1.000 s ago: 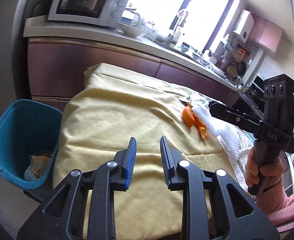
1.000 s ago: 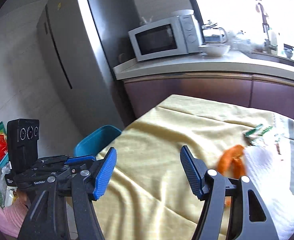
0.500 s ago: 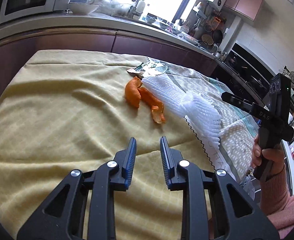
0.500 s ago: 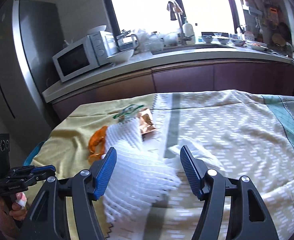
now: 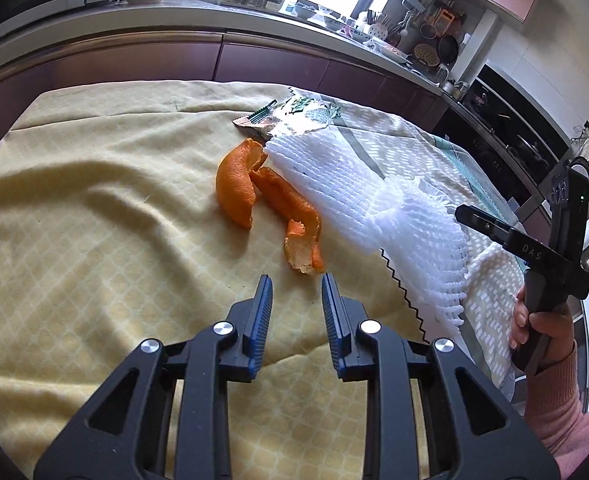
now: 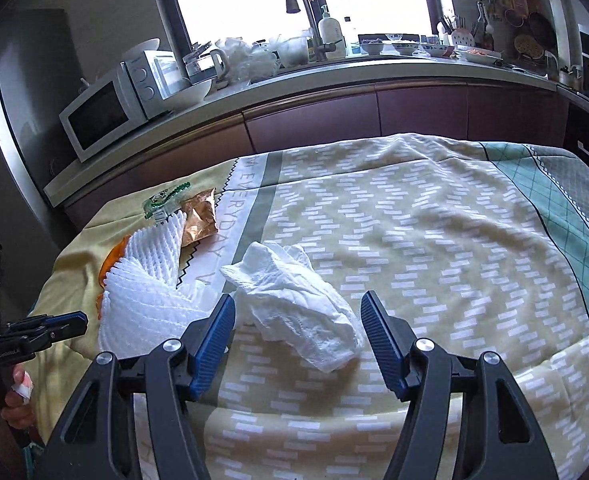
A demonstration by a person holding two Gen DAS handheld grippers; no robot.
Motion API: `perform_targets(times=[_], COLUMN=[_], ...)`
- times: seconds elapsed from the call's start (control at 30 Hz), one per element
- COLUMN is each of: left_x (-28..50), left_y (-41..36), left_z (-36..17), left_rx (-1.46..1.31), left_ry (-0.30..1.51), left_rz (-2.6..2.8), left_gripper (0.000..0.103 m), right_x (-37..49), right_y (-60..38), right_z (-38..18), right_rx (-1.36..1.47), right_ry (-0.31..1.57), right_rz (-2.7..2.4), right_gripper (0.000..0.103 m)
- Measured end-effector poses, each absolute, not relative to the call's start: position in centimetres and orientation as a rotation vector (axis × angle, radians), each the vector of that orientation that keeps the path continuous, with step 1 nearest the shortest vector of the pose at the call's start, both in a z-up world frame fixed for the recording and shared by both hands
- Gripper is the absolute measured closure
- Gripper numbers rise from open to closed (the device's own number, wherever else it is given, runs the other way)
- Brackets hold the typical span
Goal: Collect trash
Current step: 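Grasp the orange peel with the left tool while the right tool grasps the white tissue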
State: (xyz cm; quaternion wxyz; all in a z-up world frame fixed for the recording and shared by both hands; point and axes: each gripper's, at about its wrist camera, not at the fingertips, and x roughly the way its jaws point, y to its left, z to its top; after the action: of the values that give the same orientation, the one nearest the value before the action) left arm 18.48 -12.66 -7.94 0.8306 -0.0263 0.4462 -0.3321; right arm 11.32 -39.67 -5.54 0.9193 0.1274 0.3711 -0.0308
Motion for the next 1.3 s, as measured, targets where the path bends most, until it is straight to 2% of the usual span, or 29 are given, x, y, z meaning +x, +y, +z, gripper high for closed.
perform_targets(times=[0.33, 0.4, 0.43, 0.47, 0.57, 0.67, 0.8, 1.3], left_x=[20.9, 21.2, 21.3, 21.5, 21.9, 21.8, 21.3, 16.7], left_y=[-14.4, -14.5, -14.5, -14.5, -14.7, -14.8, -14.7, -12.6], left_z=[-8.5, -8.5, -8.6, -8.6, -8.9, -9.1, -9.1, -5.1], left_rx=[-0.083, -0.092, -0.102, -0.110, -0.136, -0.148, -0.144, -0.075], left_ry=[0.991, 0.997, 1.004, 1.007, 1.031, 1.035, 1.026, 0.878], left_rz=[-0.677, -0.680, -0.682, -0.685, -0.706, -0.704, -0.706, -0.748], left_gripper=[0.077, 0.077, 0.077, 0.080, 0.093, 0.097, 0.099, 0.100], right_x=[11.9, 11.8, 11.8, 11.8, 11.7, 11.4, 10.9, 9.1], right_y=[-40.1, -40.2, -40.3, -40.3, -40.4, -40.5, -40.7, -39.4], right_z=[-6.0, -6.0, -6.0, -6.1, -5.9, -5.8, -5.4, -1.2], right_rx=[0.296, 0.304, 0.308, 0.312, 0.318, 0.321, 0.322, 0.343], right_ry=[0.792, 0.791, 0.793, 0.794, 0.787, 0.777, 0.757, 0.630], right_rz=[-0.029, -0.023, -0.018, -0.014, -0.011, -0.012, -0.022, 0.032], right_gripper=[0.064, 0.069, 0.076, 0.081, 0.085, 0.091, 0.095, 0.097])
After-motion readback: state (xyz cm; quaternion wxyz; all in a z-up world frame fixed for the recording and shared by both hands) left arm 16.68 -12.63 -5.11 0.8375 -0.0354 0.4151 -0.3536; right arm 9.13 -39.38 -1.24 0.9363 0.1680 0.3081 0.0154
